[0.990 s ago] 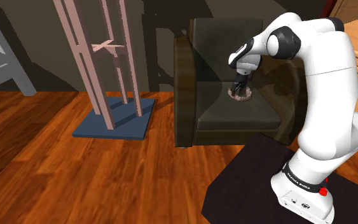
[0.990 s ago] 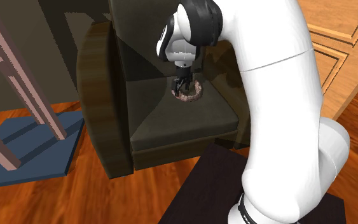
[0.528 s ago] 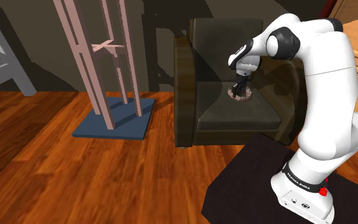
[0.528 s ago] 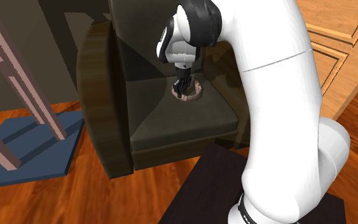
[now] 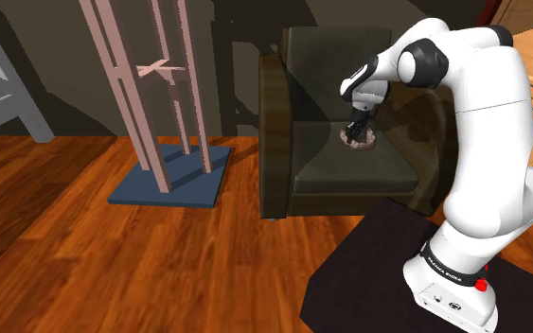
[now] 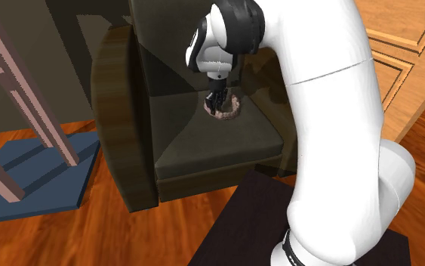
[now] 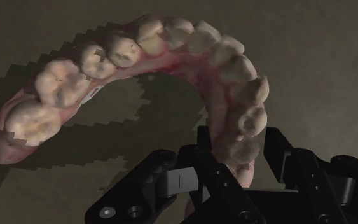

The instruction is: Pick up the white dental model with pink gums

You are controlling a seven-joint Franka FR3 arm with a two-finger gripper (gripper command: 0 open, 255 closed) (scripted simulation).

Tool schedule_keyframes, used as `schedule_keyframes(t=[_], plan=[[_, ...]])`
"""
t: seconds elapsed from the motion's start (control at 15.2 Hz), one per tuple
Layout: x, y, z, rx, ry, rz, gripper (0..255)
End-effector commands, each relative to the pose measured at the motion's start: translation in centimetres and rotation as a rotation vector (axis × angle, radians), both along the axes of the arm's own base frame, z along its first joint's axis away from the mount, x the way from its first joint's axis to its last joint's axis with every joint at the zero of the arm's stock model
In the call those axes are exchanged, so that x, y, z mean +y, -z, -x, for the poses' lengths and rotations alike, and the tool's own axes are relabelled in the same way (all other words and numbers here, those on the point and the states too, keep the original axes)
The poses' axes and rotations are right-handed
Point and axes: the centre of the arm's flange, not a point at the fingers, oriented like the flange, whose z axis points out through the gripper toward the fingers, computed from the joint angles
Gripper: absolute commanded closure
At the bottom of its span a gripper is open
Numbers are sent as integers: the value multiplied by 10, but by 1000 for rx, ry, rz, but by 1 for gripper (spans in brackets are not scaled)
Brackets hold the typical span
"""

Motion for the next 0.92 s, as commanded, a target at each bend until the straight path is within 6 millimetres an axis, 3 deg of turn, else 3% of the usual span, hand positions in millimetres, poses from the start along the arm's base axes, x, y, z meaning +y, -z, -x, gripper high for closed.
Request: schedule_keyframes(t=[0.0, 0.73, 0.86], plan=[[0, -10, 1, 0, 0, 0, 255], [0, -69, 1, 0, 0, 0, 255], [0, -69, 1, 0, 0, 0, 255]])
